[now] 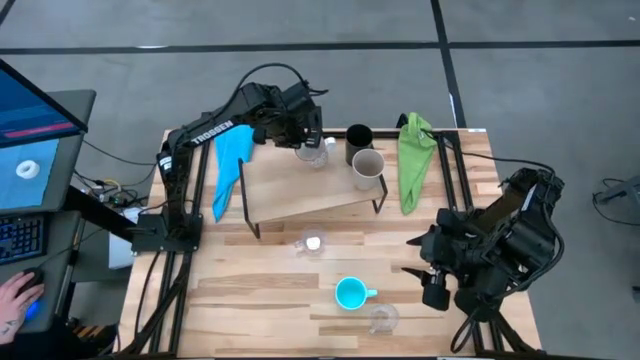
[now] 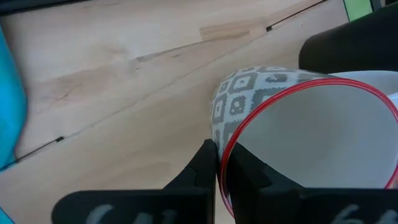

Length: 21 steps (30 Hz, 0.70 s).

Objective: Stack small to large cups/mugs on shelf
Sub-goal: Put the gray patterned mug on the shelf

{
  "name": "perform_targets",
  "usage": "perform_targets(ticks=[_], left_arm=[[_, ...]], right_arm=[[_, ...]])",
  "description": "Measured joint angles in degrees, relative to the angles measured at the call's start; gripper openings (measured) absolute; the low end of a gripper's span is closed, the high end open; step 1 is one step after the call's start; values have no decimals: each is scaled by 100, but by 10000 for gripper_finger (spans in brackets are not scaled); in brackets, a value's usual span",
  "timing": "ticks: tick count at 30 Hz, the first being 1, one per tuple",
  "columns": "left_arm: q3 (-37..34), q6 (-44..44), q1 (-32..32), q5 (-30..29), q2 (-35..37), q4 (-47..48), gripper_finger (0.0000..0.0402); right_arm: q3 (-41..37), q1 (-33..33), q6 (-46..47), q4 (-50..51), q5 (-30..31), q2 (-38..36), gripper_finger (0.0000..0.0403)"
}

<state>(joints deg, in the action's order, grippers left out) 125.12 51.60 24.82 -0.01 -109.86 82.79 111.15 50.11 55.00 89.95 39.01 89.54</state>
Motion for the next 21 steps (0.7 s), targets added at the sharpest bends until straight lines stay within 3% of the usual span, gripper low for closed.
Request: perform_targets(ticks=[8, 21], left_arm=[[0, 93, -7, 236, 0, -79, 3], [-72, -100, 35, -131, -56, 62, 3]], right_arm=[[0, 0, -146, -2, -3, 2, 291], [-2, 0, -146, -4, -20, 2, 291]])
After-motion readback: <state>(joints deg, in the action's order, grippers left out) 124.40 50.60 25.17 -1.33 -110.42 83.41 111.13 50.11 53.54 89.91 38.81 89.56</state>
